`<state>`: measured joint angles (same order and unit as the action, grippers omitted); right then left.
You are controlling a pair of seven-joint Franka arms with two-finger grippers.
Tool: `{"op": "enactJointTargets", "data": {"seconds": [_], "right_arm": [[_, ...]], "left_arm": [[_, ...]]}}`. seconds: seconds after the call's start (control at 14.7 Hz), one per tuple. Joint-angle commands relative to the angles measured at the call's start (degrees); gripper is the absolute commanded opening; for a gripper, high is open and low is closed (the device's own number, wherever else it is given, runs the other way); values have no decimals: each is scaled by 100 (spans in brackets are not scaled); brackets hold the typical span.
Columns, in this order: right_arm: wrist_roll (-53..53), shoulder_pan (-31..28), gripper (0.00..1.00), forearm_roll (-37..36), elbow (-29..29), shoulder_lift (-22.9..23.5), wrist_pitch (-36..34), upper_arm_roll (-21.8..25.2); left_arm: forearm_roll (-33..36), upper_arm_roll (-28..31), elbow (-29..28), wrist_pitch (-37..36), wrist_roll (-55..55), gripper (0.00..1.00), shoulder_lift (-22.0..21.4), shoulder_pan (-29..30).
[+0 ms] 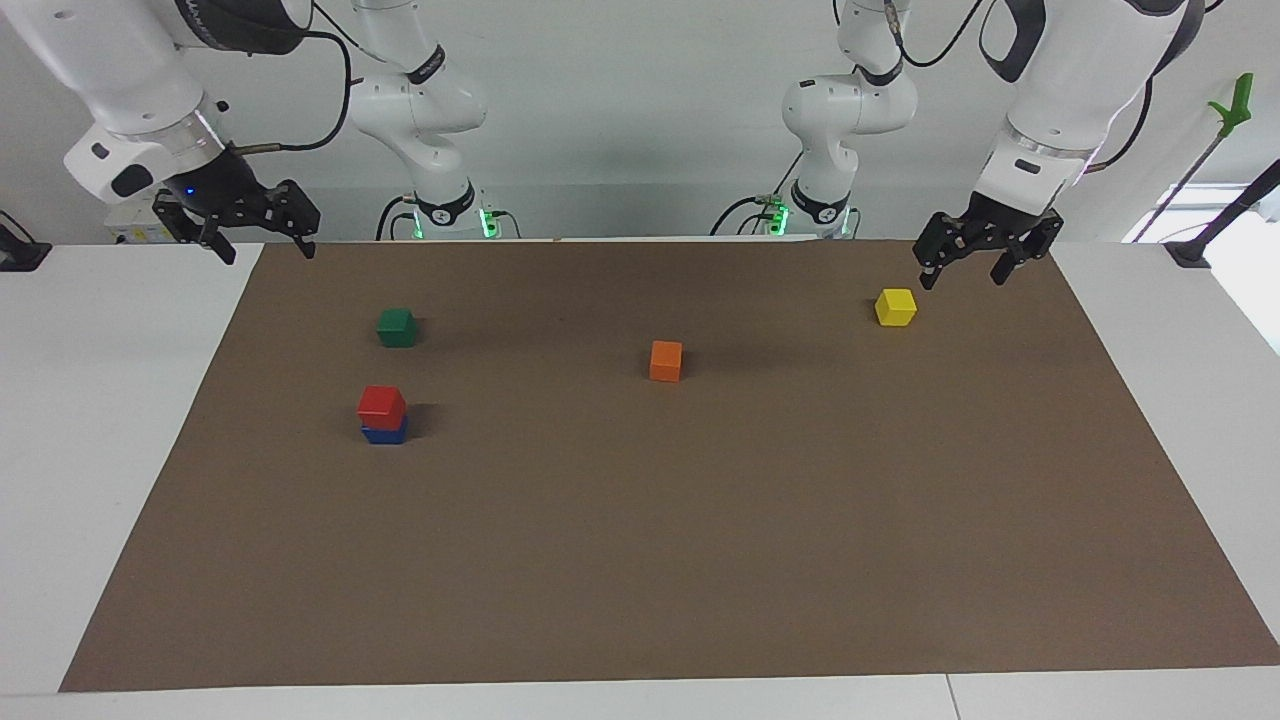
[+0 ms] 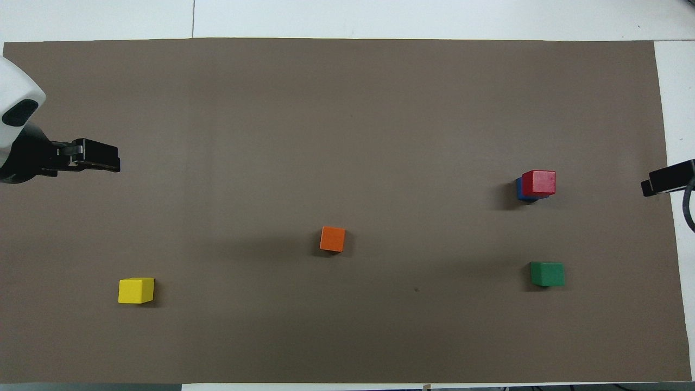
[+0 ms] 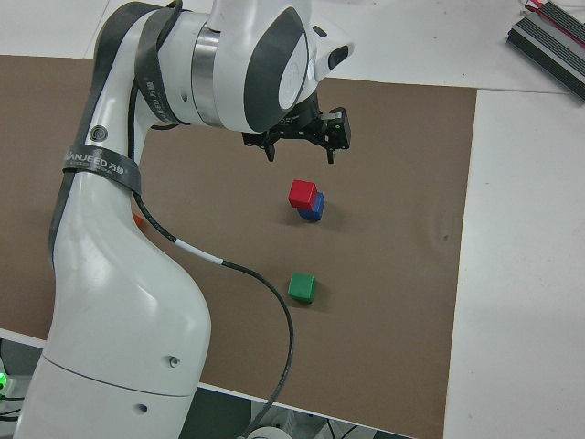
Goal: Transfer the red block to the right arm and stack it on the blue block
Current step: 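Open the right gripper and retract it from the stack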
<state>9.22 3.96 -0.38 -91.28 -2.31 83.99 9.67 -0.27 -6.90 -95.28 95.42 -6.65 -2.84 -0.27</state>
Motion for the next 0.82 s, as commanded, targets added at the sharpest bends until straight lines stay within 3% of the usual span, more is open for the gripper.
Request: {"op": "enactJointTargets", "data": {"seconds": [0.0, 0.75], "right_arm": [[62, 52, 100, 21, -197, -156, 118, 62], [54, 9, 100, -129, -188, -147, 144, 53]], "left_arm": [[106, 22, -113, -15, -3, 100, -129, -17], [106, 22, -113, -15, -3, 100, -129, -17]]}}
